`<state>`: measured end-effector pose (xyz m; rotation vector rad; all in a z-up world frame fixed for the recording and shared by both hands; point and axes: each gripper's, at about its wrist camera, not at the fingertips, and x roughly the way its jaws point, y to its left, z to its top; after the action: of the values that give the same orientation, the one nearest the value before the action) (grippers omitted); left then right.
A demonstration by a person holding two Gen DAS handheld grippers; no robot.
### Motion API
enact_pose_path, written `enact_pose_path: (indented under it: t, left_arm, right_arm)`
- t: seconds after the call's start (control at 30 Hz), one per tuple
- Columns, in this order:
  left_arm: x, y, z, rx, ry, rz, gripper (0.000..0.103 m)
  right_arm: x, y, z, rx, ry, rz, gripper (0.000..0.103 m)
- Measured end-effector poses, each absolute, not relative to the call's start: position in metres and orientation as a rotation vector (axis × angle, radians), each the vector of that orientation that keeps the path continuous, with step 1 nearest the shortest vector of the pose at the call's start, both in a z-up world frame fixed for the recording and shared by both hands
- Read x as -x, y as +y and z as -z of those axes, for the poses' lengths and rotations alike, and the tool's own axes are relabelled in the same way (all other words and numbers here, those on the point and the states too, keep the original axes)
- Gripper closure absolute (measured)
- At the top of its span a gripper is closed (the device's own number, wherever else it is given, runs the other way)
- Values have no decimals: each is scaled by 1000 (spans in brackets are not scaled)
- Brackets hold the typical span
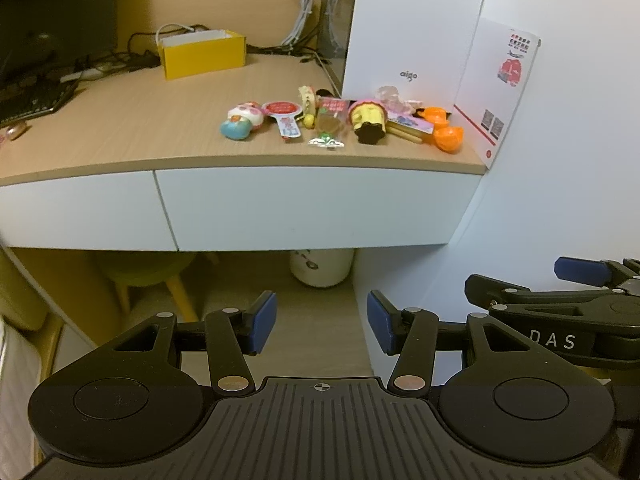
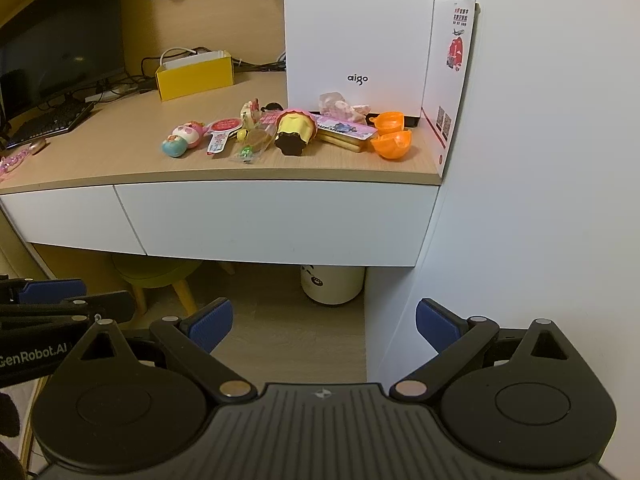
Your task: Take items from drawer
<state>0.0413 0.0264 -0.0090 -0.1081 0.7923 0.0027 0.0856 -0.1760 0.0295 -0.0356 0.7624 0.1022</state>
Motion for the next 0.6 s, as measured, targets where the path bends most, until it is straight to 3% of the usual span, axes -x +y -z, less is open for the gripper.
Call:
enact_pose_path:
  t: [0.6]
  left_arm:
    - [-42,27,9,108,794,-1,48]
  right_arm:
    - [-86,-177,-28,29,769,-103,5]
